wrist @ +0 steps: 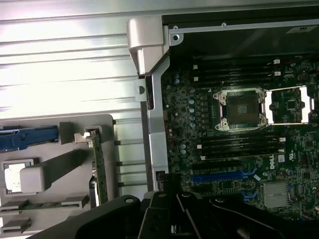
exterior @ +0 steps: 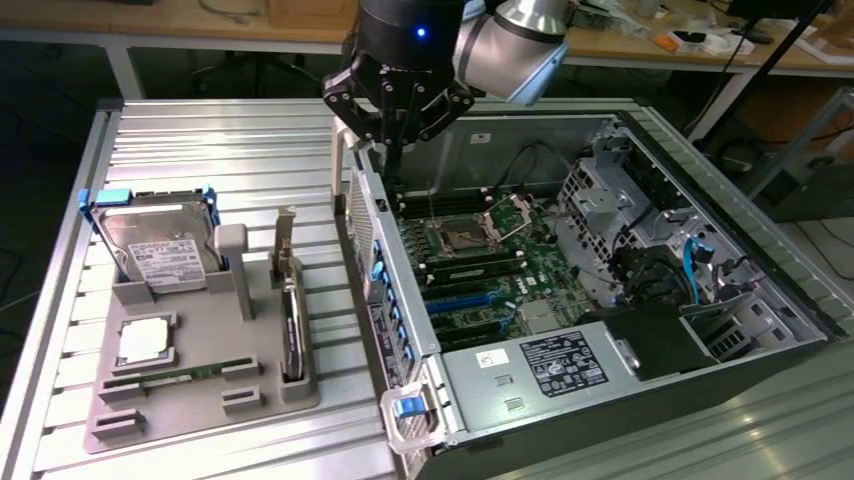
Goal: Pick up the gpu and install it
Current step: 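Reach for the gpu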
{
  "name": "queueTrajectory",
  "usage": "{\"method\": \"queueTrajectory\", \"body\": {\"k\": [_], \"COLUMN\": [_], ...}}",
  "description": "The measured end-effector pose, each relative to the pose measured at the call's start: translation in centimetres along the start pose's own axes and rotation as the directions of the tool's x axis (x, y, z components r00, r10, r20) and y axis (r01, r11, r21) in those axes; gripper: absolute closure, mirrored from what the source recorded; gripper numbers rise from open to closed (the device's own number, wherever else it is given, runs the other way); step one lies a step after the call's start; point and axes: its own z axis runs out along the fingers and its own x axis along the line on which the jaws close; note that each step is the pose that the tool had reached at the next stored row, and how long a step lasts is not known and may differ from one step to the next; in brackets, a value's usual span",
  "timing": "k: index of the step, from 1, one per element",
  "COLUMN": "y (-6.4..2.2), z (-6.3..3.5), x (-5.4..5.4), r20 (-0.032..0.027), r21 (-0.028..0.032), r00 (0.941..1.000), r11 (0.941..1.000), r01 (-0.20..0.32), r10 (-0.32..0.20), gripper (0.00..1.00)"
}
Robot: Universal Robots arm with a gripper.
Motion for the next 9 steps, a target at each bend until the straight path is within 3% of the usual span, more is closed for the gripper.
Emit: {"method": "queueTrajectory", "body": {"k": [9], "y": [-0.05], "z": [-0.02], "x": [0.68], "r20": [-0.0001], "r21": [0.0001], "r00": [1.0], "r11": [1.0], "r01": [0.0], "r10": [0.0], "gripper": [0.89]}}
